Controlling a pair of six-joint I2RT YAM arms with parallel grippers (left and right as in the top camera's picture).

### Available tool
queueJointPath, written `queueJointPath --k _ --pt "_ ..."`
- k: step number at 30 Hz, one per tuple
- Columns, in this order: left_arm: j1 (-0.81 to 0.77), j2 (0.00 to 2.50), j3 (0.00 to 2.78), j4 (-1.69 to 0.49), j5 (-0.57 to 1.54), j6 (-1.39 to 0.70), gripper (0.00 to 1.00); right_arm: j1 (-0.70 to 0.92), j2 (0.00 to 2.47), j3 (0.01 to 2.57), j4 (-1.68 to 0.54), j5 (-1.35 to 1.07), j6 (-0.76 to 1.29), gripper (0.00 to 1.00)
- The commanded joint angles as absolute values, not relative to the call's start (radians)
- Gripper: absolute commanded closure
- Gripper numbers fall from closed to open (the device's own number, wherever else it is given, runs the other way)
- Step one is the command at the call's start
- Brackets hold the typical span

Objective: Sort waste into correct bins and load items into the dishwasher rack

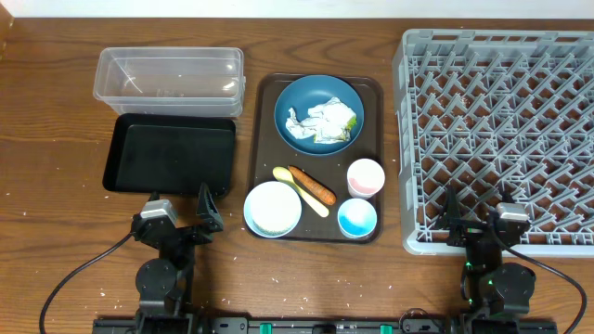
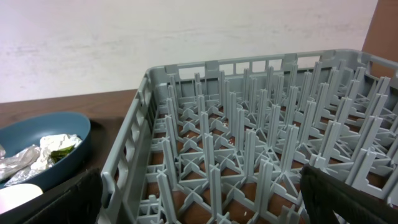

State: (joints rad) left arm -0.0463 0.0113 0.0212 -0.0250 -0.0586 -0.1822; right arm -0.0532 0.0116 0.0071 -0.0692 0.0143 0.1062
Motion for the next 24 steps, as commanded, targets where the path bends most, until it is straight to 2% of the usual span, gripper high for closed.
queueJointPath --k 1,16,24 --pt "-0.04 0.011 0.004 -0.067 -0.067 -0.165 0.01 -0.039 0.006 0.006 -0.072 0.01 0.118 0.01" --pt "-0.04 0.011 0.004 -0.067 -0.065 -0.165 0.01 -0.039 0.006 0.006 -0.044 -0.025 0.119 0.01" --pt "-0.04 0.012 0.042 -0.06 0.012 -0.164 0.01 -0.04 0.006 0.017 0.015 -0.052 0.096 0.01"
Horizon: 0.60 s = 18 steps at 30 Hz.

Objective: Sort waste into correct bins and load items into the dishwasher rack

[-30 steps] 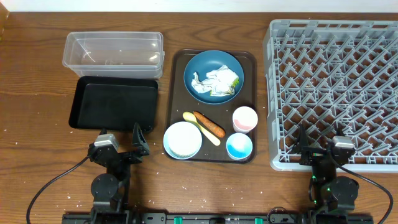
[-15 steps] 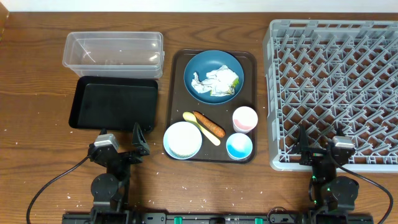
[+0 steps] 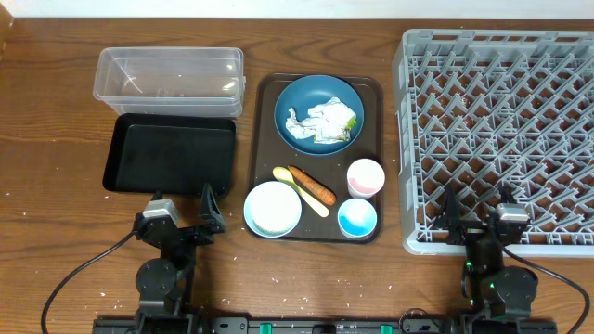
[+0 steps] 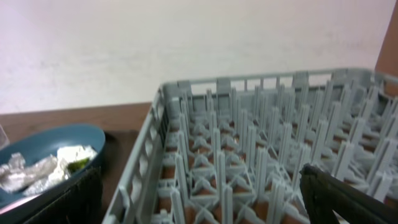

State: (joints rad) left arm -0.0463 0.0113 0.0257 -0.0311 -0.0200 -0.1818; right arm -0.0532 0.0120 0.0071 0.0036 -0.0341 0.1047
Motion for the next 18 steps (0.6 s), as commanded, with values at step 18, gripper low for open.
queueJointPath --k 18 --pt "-0.041 0.386 0.504 -0.137 0.017 -0.097 0.01 -0.04 0.213 0.316 0.012 -0.114 0.095 0.01"
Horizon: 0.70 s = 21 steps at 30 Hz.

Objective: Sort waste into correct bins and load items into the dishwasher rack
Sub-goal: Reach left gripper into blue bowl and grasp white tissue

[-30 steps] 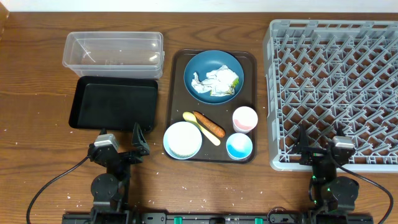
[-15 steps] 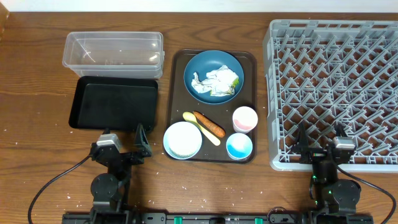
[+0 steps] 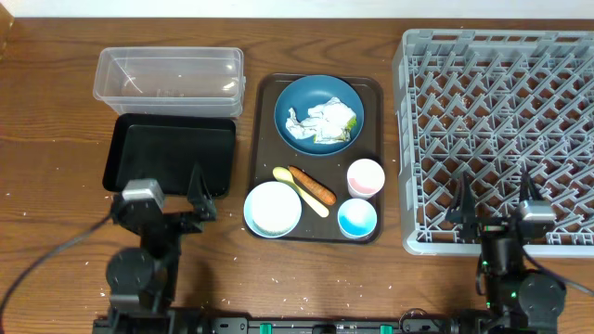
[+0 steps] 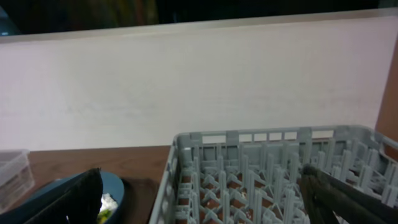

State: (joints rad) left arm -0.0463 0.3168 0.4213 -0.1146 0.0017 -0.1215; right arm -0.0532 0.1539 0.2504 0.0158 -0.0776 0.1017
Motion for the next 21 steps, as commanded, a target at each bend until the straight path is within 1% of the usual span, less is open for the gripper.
queueJointPath --k 1,6,13,17,21 --pt "-0.041 0.425 0.543 -0.16 0.017 -0.097 0.01 -0.04 0.241 0.342 0.008 -0.125 0.095 0.01" --pt "-0.041 0.616 0.739 -0.305 0.018 -0.097 0.01 -0.04 0.411 0.489 -0.025 -0.21 0.08 0.01" --pt "-0.052 0.92 1.062 -0.598 0.045 -0.047 0.01 -0.04 0.667 0.731 -0.187 -0.302 0.062 0.01" --pt "-0.084 1.11 1.258 -0.794 0.045 -0.043 0.01 -0.04 0.793 0.862 -0.312 -0.341 0.013 0.01" --pt "-0.145 1.274 1.403 -0.904 0.045 -0.04 0.01 -0.04 0.883 0.953 -0.386 -0.406 -0.024 0.01"
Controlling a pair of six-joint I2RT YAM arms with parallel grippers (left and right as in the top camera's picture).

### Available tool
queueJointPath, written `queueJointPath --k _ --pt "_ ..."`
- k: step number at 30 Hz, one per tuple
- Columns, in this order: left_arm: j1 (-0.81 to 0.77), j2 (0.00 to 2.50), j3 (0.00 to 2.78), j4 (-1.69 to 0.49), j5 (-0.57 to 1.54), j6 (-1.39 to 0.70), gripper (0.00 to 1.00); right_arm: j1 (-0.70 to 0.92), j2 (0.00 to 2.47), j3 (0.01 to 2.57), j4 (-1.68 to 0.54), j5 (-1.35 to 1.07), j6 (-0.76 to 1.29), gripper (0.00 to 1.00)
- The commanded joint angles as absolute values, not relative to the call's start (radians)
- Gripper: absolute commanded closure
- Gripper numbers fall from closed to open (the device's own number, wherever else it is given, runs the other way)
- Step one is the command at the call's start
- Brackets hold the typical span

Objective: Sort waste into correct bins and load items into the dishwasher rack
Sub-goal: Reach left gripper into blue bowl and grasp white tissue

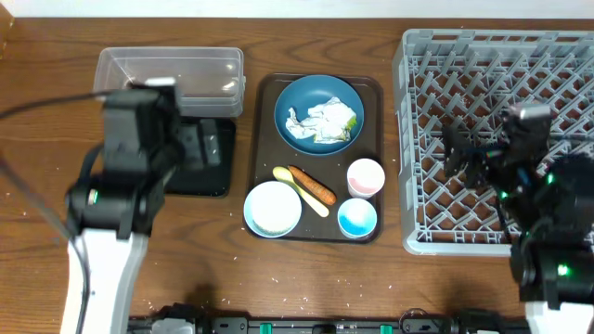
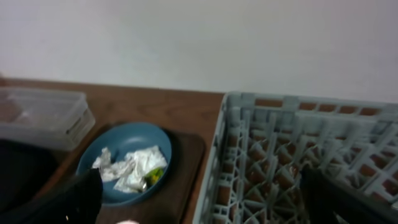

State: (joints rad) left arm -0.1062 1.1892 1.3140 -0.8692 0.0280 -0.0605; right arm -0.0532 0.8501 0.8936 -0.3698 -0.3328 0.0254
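Note:
On the brown tray (image 1: 262, 139) stand a blue plate (image 1: 319, 93) holding crumpled paper (image 1: 320, 123), a carrot (image 1: 314, 186), a yellow spoon (image 1: 302, 191), a white bowl (image 1: 273, 208), a pink cup (image 1: 366, 177) and a blue cup (image 1: 357, 218). The grey dishwasher rack (image 1: 557, 56) is on the right. My right gripper (image 1: 473, 153) hangs open above the rack's left part; its wrist view shows the plate (image 2: 124, 137), the paper (image 2: 134, 168) and the rack (image 2: 298, 143). My left arm (image 1: 139, 139) is raised over the black bin (image 1: 218, 181); its fingers do not show clearly.
A clear plastic bin (image 1: 209, 70) stands behind the black bin at the far left, also in the right wrist view as the clear bin (image 2: 43, 115). A pale wall runs behind the table.
Both arms have risen from near the front edge. The left one is now over the black bin, the right one over the rack's left part, its camera turned toward the tray.
Both arms sat low at the table's front edge, the right gripper open and looking across the rack. The right wrist view then tilted upward to the wall. Now both arms are high and further in; nothing on the tray has moved.

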Motion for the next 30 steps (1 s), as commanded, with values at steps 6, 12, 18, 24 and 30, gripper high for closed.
queueJointPath --k 6,12,18,24,30 --pt "-0.291 1.468 1.508 -0.867 0.071 -0.019 0.02 -0.04 0.916 0.967 -0.37 -0.483 -0.023 0.01" --pt "-0.394 1.611 1.519 -0.648 0.184 -0.026 0.0 -0.04 0.916 0.967 -0.387 -0.491 -0.015 0.01" --pt "-0.428 1.851 1.795 -0.76 0.093 -0.019 0.02 -0.04 0.916 0.967 -0.389 -0.491 -0.015 0.01" --pt "-0.428 2.063 2.053 -0.892 0.089 -0.091 0.02 -0.04 0.916 0.967 -0.414 -0.49 -0.016 0.01" --pt "-0.444 2.175 2.053 -0.901 0.089 -0.171 0.01 -0.04 0.916 0.967 -0.443 -0.49 -0.016 0.01"
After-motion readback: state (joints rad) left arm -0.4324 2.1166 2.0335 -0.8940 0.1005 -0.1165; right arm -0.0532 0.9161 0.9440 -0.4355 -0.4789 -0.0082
